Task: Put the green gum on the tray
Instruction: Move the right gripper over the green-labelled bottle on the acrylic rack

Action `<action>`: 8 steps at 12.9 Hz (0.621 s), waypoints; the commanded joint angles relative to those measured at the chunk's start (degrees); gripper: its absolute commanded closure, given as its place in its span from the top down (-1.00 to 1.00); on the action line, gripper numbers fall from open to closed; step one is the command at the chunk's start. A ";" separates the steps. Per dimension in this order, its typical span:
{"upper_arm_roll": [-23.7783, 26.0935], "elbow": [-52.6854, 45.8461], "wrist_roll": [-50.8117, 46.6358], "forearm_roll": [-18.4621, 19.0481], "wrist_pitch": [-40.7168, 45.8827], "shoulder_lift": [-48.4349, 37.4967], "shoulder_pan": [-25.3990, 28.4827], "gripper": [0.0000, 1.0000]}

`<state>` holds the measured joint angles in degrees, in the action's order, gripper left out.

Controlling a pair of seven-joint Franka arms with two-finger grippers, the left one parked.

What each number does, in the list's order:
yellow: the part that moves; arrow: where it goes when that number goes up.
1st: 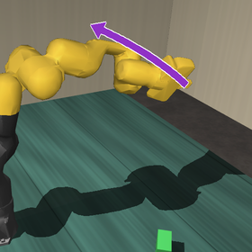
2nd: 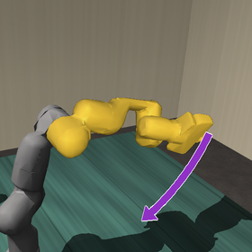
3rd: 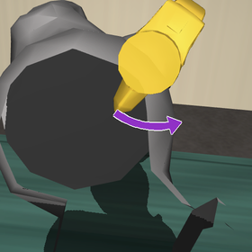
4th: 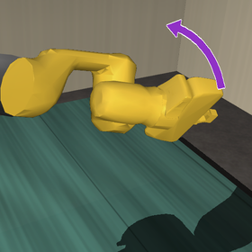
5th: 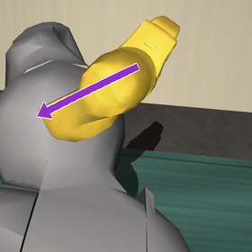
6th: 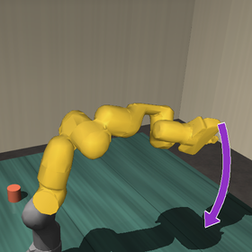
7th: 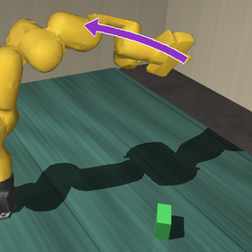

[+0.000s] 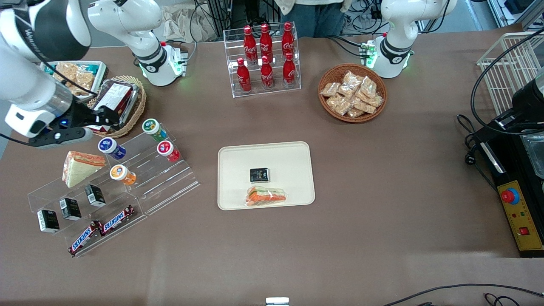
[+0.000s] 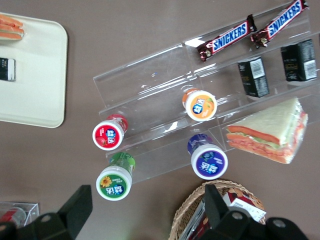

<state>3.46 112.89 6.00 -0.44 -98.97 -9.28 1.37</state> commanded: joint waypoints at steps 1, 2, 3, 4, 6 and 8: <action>-0.12 9.95 0.95 -0.17 -6.65 -4.78 1.78 0.99; 0.06 12.24 0.95 -0.17 -8.68 -5.04 2.57 0.99; 0.06 14.01 0.60 -0.17 -10.44 -5.05 3.54 0.99; 0.14 16.37 0.33 -0.17 -12.20 -5.05 4.33 0.99; 1.54 19.98 0.24 -0.17 -15.45 -5.05 4.69 0.99; 2.51 21.92 0.24 -0.96 -16.43 -5.13 4.69 0.99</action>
<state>5.39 131.41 6.03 -0.48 -113.28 -12.10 5.96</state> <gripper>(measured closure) 0.000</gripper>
